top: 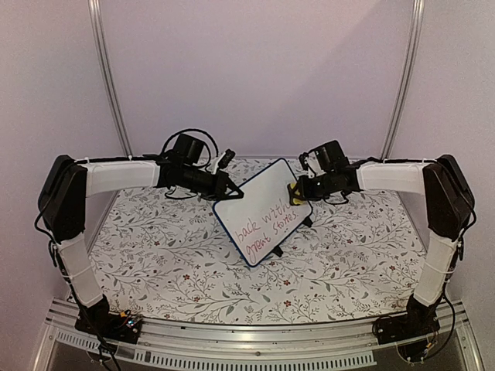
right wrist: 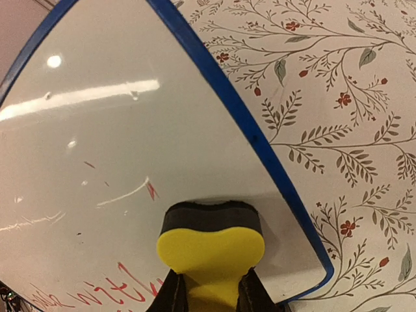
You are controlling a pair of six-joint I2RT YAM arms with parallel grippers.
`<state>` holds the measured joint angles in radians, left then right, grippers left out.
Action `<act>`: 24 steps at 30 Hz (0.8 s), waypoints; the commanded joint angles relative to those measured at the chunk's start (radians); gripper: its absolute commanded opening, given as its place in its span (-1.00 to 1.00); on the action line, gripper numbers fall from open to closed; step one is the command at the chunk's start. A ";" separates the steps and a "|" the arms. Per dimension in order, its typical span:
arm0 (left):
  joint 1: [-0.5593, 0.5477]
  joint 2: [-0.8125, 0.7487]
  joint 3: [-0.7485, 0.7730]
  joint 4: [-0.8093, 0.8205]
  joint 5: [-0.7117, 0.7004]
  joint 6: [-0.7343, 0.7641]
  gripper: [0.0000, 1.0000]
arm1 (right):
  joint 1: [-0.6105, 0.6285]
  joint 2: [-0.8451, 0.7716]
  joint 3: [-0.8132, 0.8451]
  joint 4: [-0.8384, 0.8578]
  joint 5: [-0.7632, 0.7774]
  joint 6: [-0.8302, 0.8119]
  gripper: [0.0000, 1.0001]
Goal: Erase the whiteboard
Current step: Erase the whiteboard at the center of the board.
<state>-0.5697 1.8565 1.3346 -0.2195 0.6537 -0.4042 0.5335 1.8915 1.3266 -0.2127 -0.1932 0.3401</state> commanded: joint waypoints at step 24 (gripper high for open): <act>-0.036 -0.013 0.003 -0.043 -0.013 0.094 -1.00 | 0.023 0.061 0.127 -0.097 0.023 -0.059 -0.67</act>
<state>-0.5713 1.8561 1.3361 -0.2214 0.6518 -0.3973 0.5488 1.9251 1.4536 -0.2932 -0.1848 0.2970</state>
